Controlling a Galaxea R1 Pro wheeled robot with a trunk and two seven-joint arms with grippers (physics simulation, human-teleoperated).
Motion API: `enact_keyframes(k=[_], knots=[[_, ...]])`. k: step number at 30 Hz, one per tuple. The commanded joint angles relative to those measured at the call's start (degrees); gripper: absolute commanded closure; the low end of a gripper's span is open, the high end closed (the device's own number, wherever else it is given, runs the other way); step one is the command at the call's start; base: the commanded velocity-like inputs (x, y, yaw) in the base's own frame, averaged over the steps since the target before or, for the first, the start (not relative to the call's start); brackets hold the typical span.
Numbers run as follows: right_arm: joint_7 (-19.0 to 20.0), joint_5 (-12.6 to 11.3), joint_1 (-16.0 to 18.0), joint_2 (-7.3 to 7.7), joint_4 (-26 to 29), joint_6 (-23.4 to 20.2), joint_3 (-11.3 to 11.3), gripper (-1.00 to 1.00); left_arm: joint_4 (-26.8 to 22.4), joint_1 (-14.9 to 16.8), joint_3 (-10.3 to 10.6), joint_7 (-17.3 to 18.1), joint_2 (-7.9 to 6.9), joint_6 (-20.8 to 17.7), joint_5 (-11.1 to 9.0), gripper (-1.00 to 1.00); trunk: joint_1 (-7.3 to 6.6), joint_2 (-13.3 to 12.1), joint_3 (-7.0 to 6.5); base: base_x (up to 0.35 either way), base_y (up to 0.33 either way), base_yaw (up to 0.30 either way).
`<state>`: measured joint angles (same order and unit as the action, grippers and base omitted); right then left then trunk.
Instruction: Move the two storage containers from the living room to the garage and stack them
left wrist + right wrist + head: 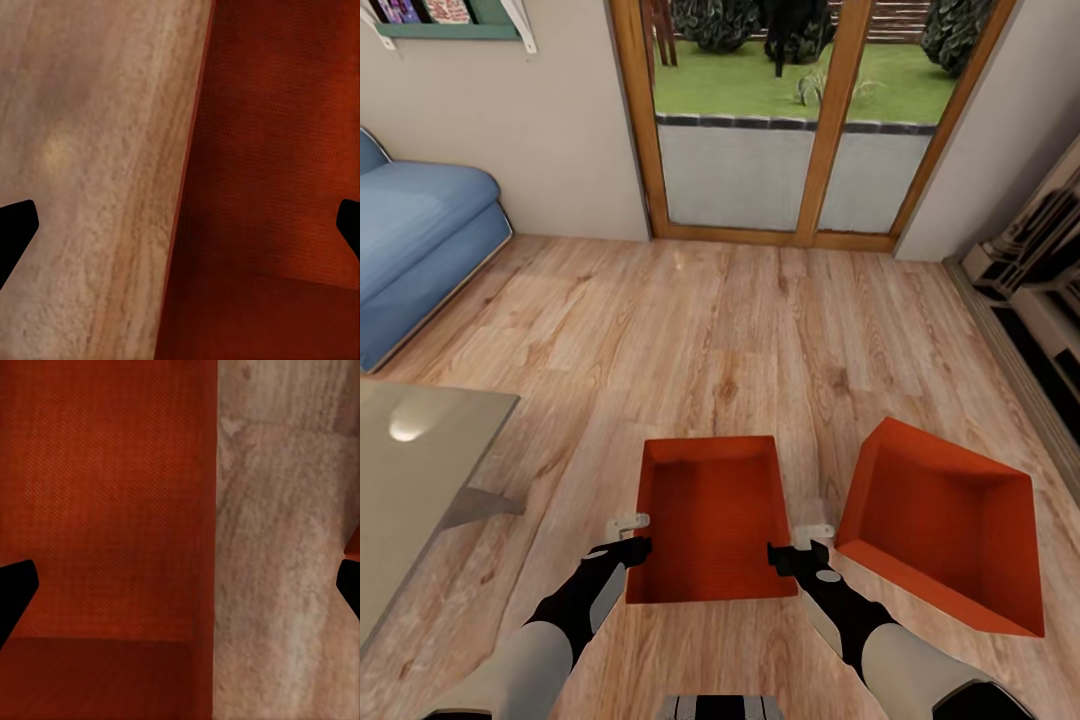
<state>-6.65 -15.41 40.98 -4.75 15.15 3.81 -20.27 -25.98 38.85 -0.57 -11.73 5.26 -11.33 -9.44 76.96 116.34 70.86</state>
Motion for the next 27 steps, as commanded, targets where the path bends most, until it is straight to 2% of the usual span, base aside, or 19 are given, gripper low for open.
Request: enact_keyframes(k=[1, 9, 19, 23, 26, 27], knots=[[-0.3, -0.58, 0.05, 0.01, -0.06, 0.23, -0.5, -1.0, -0.12, 0.0, -0.05, -0.25, 0.0, -0.27, -0.5, -1.0, 0.22, 0.43, 0.22, 0.0, 0.0, 0.0], [-0.29, -0.59, 0.04, 0.01, -0.08, 0.23, -0.48, -1.0, 0.01, 0.0, 0.25, -0.26, -0.07, -0.35, -0.5, -1.0, 1.98, 3.64, 1.65, 0.0, 0.0, 0.0], [-0.29, -0.64, 0.02, 0.01, -0.12, 0.23, -0.49, -1.0, 0.02, 0.0, 0.53, -0.31, -0.07, -0.36, -0.37, -1.0, 1.98, 3.64, 1.65, 0.0, 0.0, 0.0], [-0.29, -0.76, 0.05, 0.01, -0.12, 0.23, -0.48, -1.0, 0.39, 0.0, 0.68, -0.31, -0.07, -0.36, 1.12, -1.0, 1.98, 3.64, 1.65, 0.0, 0.0, 0.0], [-0.29, -0.97, 0.06, -0.02, -0.12, 0.23, -0.48, -1.0, 0.6, 0.0, 0.68, -0.31, -0.01, -0.36, 3.88, -1.0, 1.98, 3.64, 1.65, 0.0, 0.0, 0.0], [-0.29, -1.0, 0.04, -0.04, -0.12, 0.23, -0.48, -1.0, 0.63, 0.0, 0.67, -0.29, 0.0, -0.36, 4.22, -1.0, 1.98, 3.64, 1.65, 0.0, 0.0, 0.0]])
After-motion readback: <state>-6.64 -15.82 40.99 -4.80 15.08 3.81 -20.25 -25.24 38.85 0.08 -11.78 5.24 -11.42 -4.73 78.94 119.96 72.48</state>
